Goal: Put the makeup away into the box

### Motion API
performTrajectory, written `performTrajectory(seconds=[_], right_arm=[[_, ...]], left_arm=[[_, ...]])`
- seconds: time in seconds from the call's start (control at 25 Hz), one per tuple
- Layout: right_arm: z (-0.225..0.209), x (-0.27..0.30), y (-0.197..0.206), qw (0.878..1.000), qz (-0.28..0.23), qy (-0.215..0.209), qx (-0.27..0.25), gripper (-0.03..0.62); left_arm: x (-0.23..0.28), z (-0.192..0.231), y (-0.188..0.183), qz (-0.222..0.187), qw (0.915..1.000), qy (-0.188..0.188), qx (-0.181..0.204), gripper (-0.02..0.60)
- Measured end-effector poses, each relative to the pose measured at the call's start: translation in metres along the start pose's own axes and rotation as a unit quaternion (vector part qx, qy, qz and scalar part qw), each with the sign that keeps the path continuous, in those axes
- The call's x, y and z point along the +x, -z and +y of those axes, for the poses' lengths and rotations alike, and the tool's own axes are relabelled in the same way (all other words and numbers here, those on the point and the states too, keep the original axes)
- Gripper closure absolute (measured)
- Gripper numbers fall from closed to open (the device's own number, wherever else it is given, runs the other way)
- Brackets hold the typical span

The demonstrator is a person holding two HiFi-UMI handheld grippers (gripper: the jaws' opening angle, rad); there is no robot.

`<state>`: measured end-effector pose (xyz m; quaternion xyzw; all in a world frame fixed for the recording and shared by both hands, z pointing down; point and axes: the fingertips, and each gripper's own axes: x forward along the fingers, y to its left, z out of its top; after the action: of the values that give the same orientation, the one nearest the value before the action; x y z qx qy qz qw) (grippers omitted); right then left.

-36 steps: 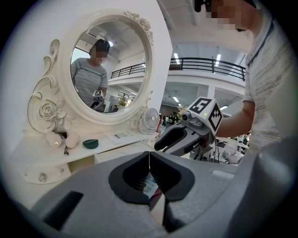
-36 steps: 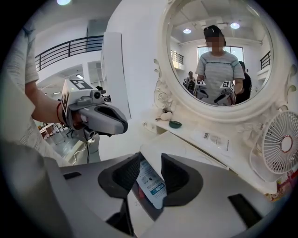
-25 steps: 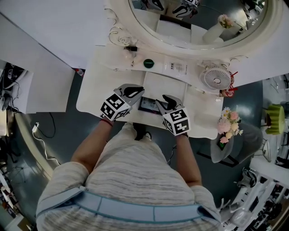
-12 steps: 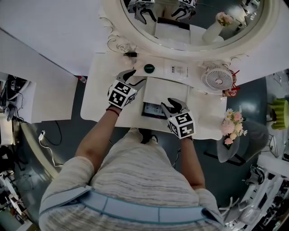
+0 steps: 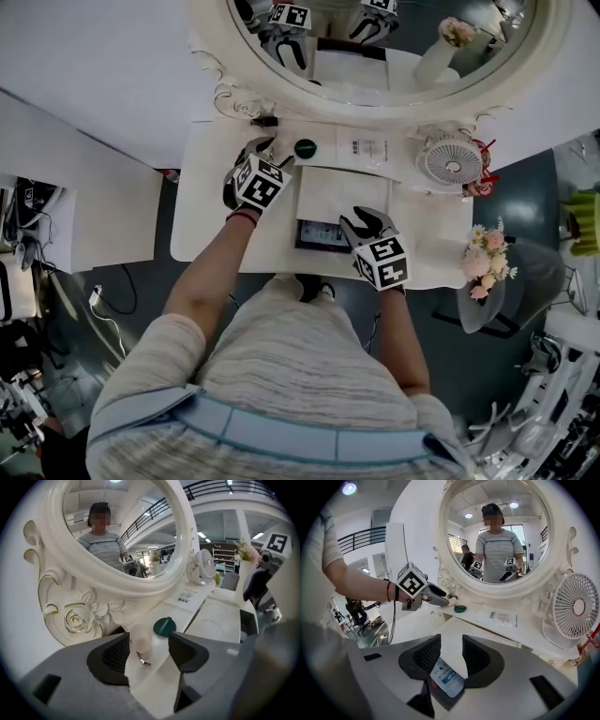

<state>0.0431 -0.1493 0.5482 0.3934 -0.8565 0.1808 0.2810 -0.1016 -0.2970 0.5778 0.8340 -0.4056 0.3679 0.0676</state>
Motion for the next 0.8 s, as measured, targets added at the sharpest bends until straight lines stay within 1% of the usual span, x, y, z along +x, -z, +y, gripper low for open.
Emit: performTrajectory(seconds=[0.16, 0.4, 0.48, 0.6, 0.72, 0.8], right_arm=[[-0.004, -0.001, 0.0, 1.0, -0.002, 0.005, 0.007, 0.471], [-0.01, -0.002, 0.002, 1.0, -0.003, 0.01, 0.016, 0.471], [-0.012, -0.003, 0.002, 1.0, -0.004, 0.012, 0.019, 0.471], [-0.013, -0.004, 0.002, 1.0, -0.004, 0.012, 0.022, 0.471], [-0.015, -0.005, 0.002, 1.0, -0.006, 0.014, 0.025, 0.471], [-0.017, -0.006, 0.003, 0.999, -0.006, 0.016, 0.028, 0.471]], left_arm=[[0.013, 0.004, 0.006, 0.028, 0.9991, -0.013, 0.03, 0.327], [0.027, 0.01, 0.008, 0.051, 0.9971, -0.032, 0.046, 0.33], [0.03, 0.013, 0.008, 0.056, 0.9965, -0.036, 0.05, 0.347], [0.033, 0.018, 0.009, 0.067, 0.9954, -0.044, 0.053, 0.395], [0.037, 0.02, 0.013, 0.078, 0.995, -0.041, 0.046, 0.401], [0.038, 0.022, 0.015, 0.081, 0.9947, -0.044, 0.045, 0.429]])
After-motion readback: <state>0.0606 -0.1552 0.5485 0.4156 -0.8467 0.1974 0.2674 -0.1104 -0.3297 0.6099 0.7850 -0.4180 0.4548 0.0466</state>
